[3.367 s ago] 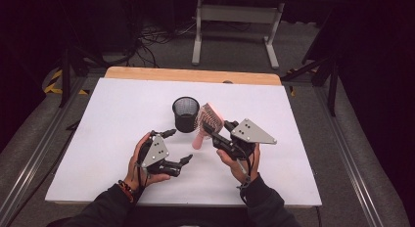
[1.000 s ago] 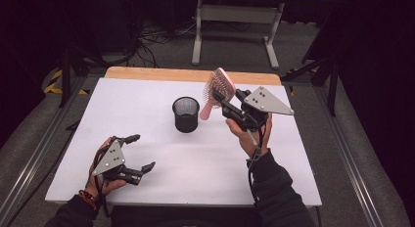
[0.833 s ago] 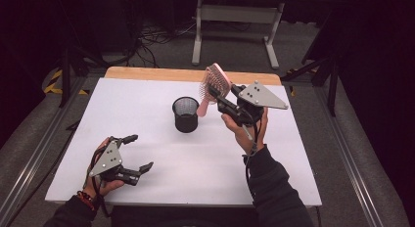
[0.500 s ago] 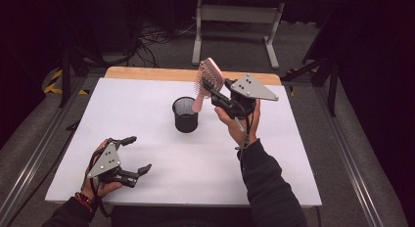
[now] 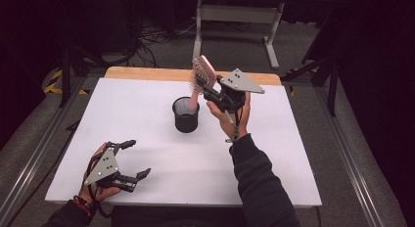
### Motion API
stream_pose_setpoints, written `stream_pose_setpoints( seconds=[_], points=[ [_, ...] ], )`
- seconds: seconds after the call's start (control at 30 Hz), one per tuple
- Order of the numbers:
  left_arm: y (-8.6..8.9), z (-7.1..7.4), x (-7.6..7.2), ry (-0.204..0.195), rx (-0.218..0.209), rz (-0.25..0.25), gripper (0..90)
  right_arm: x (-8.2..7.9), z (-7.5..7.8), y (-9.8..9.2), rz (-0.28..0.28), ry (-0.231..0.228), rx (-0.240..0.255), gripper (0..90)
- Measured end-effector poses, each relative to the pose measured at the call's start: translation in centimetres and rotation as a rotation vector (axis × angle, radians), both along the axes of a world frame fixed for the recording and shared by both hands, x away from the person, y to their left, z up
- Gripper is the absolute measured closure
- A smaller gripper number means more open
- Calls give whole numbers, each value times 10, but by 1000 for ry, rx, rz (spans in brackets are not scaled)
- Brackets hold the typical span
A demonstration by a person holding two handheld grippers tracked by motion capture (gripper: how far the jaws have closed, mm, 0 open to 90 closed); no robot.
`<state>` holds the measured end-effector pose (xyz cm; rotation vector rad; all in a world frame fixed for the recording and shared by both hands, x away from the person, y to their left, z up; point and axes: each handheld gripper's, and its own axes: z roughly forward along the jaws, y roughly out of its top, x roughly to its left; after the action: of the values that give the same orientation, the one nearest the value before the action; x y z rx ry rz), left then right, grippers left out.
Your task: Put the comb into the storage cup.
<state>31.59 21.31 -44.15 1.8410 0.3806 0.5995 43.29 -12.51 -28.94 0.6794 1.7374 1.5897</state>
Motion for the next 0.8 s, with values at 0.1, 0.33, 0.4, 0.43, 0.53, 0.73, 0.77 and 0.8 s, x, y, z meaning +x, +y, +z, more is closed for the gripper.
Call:
stream_pose_setpoints(
  seconds=[0.1,0.33,0.4,0.43,0.53,0.73,0.77,0.8],
  points=[
    [1,-1,-1,2,4,1,55,4,-3,1,-8,8,5,639],
    [6,-2,0,13,3,9,53,12,-10,4,-16,28,-2,640],
    [8,-4,-1,16,7,19,52,13,-11,5,-16,33,3,639],
    [9,-4,-1,21,7,17,49,13,-11,5,-18,33,-1,639],
    [10,-5,-1,21,8,24,48,14,-12,6,-17,32,-1,640],
    [14,-6,0,37,1,41,35,18,-20,11,-19,54,-2,639],
    [15,-6,0,41,-5,40,35,18,-21,13,-19,57,-4,639],
    [15,-6,0,41,-5,40,33,18,-21,13,-19,57,-4,639]
  ],
)
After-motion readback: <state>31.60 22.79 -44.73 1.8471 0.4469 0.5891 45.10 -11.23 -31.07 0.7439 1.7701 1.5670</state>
